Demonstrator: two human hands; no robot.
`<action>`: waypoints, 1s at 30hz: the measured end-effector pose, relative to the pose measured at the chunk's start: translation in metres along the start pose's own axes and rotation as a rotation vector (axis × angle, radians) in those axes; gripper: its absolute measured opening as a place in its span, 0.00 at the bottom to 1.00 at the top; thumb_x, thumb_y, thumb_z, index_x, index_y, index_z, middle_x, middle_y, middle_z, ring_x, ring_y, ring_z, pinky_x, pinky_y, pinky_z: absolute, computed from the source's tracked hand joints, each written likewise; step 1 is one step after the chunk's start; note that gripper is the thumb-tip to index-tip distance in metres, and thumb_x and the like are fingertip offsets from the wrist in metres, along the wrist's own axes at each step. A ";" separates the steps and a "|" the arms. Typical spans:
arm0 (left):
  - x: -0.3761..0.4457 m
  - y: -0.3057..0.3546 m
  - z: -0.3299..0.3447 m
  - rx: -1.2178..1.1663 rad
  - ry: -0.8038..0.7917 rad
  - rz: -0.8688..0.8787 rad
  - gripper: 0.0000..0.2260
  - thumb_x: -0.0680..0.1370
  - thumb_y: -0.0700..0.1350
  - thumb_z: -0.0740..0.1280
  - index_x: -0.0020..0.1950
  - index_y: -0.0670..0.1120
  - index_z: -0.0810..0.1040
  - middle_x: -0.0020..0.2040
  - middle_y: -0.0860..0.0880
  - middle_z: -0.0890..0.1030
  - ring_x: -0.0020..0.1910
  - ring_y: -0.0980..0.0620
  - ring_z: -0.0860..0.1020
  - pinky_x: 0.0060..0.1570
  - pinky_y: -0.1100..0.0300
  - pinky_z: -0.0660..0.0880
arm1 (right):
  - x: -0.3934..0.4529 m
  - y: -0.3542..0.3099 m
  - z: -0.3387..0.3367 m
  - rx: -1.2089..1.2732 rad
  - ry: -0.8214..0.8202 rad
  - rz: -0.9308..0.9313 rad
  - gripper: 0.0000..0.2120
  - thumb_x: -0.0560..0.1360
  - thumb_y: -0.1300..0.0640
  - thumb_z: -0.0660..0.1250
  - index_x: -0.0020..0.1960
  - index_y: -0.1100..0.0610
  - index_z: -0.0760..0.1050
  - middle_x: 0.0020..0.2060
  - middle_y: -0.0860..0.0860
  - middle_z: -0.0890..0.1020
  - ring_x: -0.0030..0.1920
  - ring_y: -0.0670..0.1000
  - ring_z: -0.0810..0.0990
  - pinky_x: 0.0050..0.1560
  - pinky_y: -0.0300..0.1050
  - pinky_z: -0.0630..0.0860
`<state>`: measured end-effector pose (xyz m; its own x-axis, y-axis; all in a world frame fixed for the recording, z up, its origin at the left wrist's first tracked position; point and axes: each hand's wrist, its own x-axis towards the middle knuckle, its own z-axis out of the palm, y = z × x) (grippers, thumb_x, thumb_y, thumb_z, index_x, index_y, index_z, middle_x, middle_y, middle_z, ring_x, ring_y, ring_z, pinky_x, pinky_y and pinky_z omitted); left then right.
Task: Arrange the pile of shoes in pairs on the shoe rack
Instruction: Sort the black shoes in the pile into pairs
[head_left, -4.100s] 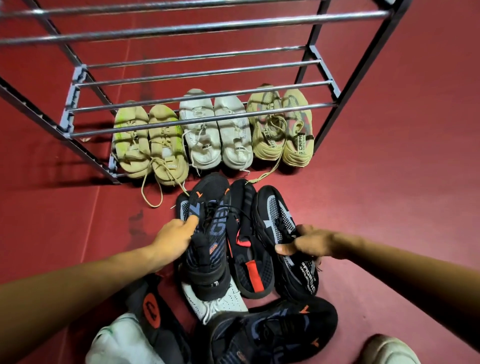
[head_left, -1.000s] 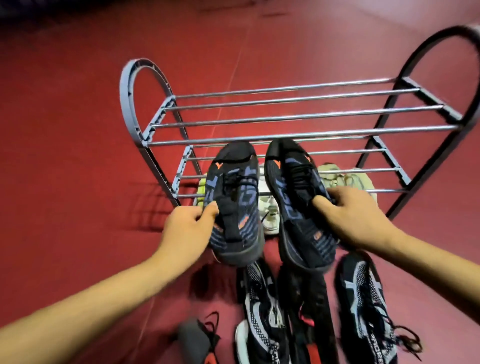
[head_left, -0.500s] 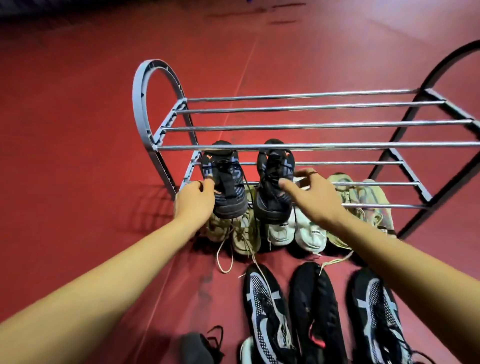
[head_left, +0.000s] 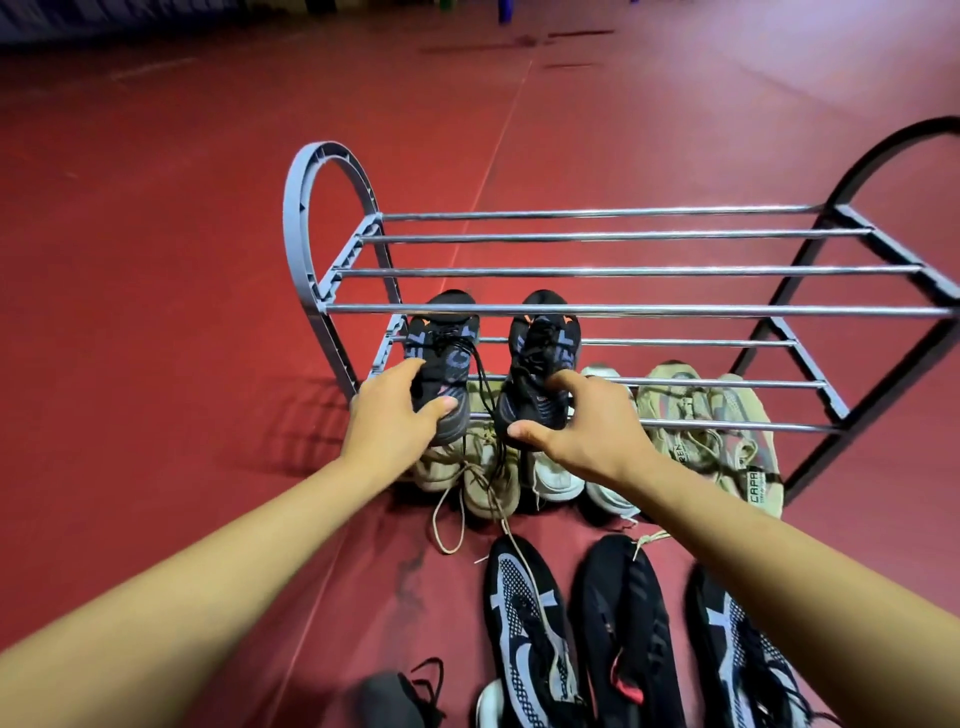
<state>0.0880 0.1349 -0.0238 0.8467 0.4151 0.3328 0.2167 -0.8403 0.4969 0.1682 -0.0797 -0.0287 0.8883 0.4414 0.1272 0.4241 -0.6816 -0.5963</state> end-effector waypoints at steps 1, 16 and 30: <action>-0.002 -0.002 -0.002 0.013 -0.043 0.010 0.23 0.71 0.60 0.74 0.60 0.49 0.77 0.51 0.51 0.84 0.52 0.46 0.81 0.49 0.52 0.74 | 0.001 -0.002 0.002 -0.006 0.011 -0.008 0.31 0.66 0.37 0.76 0.61 0.55 0.78 0.54 0.55 0.85 0.57 0.57 0.81 0.56 0.48 0.76; -0.002 -0.010 0.003 0.059 0.040 0.004 0.33 0.67 0.54 0.80 0.67 0.45 0.73 0.63 0.47 0.78 0.62 0.41 0.77 0.56 0.47 0.74 | 0.016 -0.040 0.050 -0.069 -0.034 -0.072 0.21 0.72 0.48 0.72 0.60 0.56 0.73 0.59 0.61 0.78 0.56 0.64 0.79 0.55 0.54 0.77; -0.051 -0.016 0.013 0.014 0.210 0.164 0.29 0.71 0.46 0.74 0.70 0.45 0.71 0.72 0.41 0.66 0.71 0.42 0.66 0.71 0.50 0.63 | -0.025 -0.008 0.035 0.036 0.054 -0.278 0.22 0.73 0.54 0.65 0.66 0.59 0.71 0.60 0.56 0.77 0.62 0.57 0.72 0.65 0.50 0.67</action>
<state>0.0477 0.1231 -0.0589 0.7523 0.3347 0.5675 0.0928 -0.9066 0.4117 0.1364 -0.0649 -0.0549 0.7469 0.5765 0.3313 0.6474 -0.5170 -0.5600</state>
